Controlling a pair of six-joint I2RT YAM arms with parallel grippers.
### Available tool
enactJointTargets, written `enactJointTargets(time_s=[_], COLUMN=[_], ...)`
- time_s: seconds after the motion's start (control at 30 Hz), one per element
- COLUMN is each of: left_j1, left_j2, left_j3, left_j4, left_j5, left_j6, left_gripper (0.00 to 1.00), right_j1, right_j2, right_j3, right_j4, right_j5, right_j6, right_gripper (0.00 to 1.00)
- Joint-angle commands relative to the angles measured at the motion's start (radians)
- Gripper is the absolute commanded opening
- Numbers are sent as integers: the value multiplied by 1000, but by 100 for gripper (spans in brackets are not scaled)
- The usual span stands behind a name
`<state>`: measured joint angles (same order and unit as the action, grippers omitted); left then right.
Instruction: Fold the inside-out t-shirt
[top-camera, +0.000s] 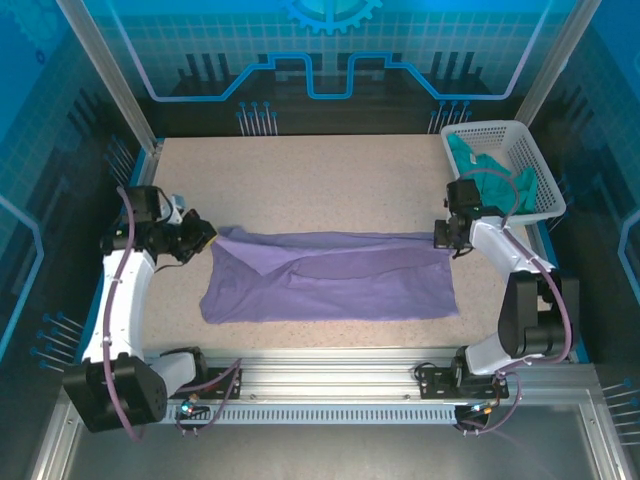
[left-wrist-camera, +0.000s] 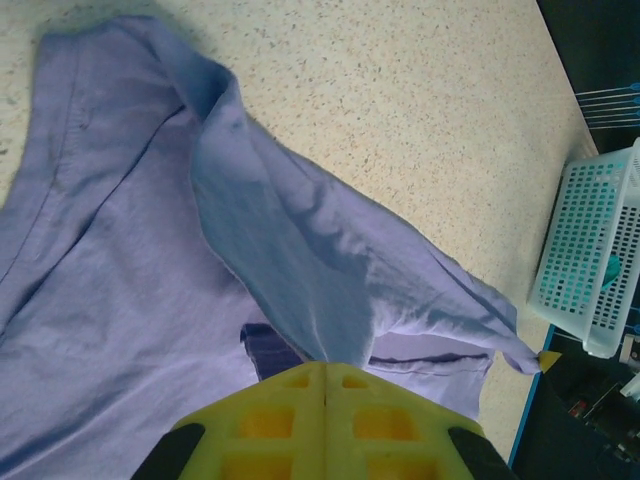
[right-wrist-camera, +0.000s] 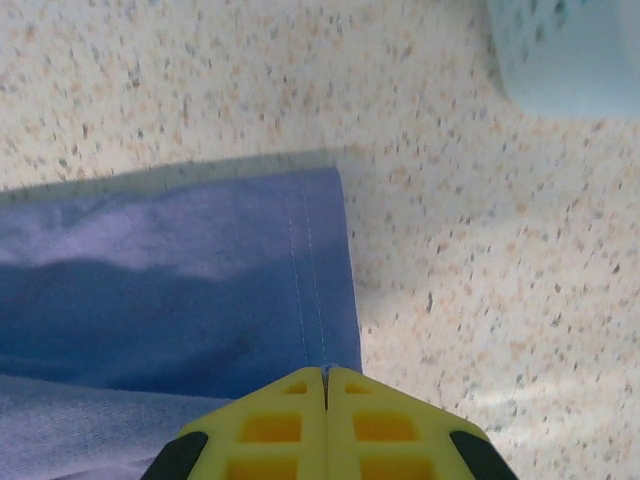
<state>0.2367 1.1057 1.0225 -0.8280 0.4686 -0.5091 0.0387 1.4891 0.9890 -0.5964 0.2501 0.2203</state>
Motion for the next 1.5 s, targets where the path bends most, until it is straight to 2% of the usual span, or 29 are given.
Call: enactJointTargets(time_s=[0.0,0.07,0.17,0.2,0.33,0.37,0.4,0.43,0.57,0.73,0.83,1.07,1.13,1.33,1.47], left_j1=[18,18,17,17,15,14,13,12,4,1,1,1,3,3,4], left_j2=[-65,-96,-144,-166,-195,-194,-192,-190,-181,-173,-165,-164,-162,-171,-170], left_j3=[-46,-91,-148,-166,-200,-198,-194,-189,-183,-193,-197,-213,-213,-228,-239], left_j4=[-63,-56,-71,-73,-58,-52,-46,-41,-12,8,13,44,48,73,83], left_j5=[20,34,44,46,78,82,81,81,87,94,97,117,123,134,127], left_j6=[19,-6,-18,-23,-50,-51,-54,-58,-68,-73,-68,-104,-113,-149,-152], left_gripper=[0,0,0,0,0,0,0,0,0,0,0,0,0,0,0], right_j1=[26,36,78,133,493,555,626,697,919,1102,1160,1205,1209,1212,1210], right_j2=[-41,-54,-128,-181,-302,-285,-249,-201,0,264,396,600,636,702,670], right_j3=[-60,-94,-143,-162,-244,-239,-228,-207,-145,-11,74,164,198,249,216], right_j4=[-62,-57,-16,33,373,436,502,567,846,1125,1194,1389,1399,1456,1461], right_j5=[-17,-37,-13,1,39,31,27,39,82,188,307,505,578,722,791], right_j6=[72,101,115,85,-132,-149,-155,-162,-167,-253,-311,-392,-408,-491,-533], right_gripper=[0,3,33,40,55,62,74,80,91,97,98,100,100,99,97])
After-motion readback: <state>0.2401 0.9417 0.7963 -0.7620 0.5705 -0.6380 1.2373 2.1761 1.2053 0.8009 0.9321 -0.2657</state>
